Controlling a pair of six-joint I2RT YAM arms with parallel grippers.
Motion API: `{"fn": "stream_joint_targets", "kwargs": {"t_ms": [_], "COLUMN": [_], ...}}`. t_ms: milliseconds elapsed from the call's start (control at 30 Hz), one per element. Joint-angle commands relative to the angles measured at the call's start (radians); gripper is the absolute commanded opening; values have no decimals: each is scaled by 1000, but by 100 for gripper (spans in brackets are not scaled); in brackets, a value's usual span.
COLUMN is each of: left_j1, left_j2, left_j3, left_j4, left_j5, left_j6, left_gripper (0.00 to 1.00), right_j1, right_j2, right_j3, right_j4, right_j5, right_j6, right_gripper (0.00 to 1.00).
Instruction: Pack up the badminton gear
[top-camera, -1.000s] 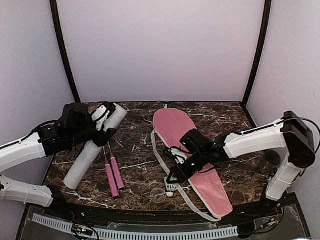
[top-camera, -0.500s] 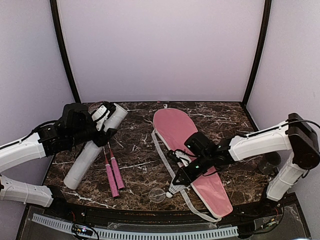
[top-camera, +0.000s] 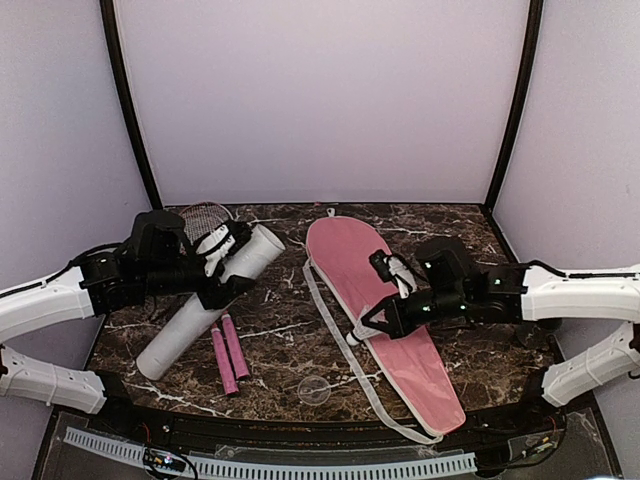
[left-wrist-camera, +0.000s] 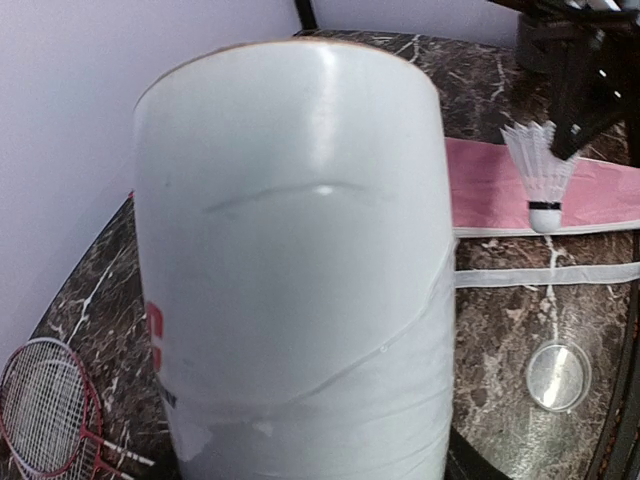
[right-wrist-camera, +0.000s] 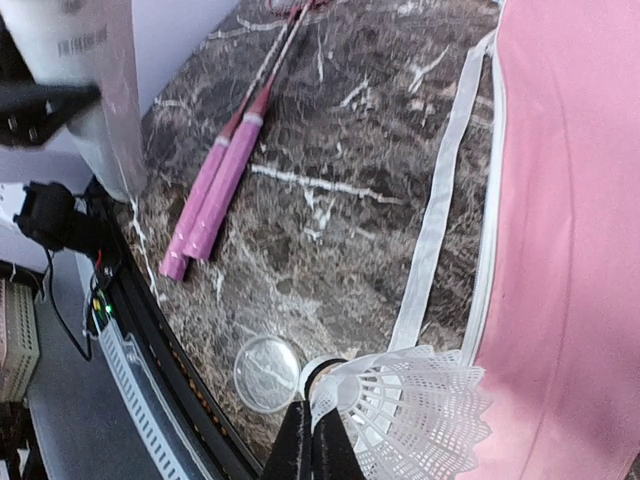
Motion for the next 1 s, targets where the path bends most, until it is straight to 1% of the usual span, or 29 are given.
{"fn": "stream_joint_targets", "kwargs": {"t_ms": [0,133,267,400,500,667,700,733,767,833,967], "left_j1": [-81,-126,-140,-145,-148,-153,-155,-156,-157,-160,-166], "left_j2": [17,41,61,85,94,101,103,105,107,112,116], "left_j3": [-8,-10,-7,1,3,3,3,3,4,4,6], "left_j4": [0,-8,-16,-26,-30,-33,-32,-32,-33,-34,-38], "left_j5": [153,216,252,273,286,300,302,305,308,312,309], "left_j6": [64,79,81,84,86,89,89,89,88,89,88], "left_gripper": [60,60,60,60,59,60,60,60,60,60,59], "right_j1": [-7,-7,-7,-7,-7,-6,-6,-5,-4,3,24], "right_j2": [-112,-212,-300,-367,-360,-255,-229,-202,-174,-116,-25], "right_j3": [-22,-23,-32,-62,-58,-25,-14,-4,10,49,102], "right_j4": [108,160,207,297,312,342,365,385,402,414,428], "right_j5": [158,205,213,200,200,200,35,-1,-76,-140,-217], "right_j6": [71,90,102,106,106,106,116,116,129,131,128], "right_gripper": [0,0,0,0,0,0,0,0,0,0,0]}}
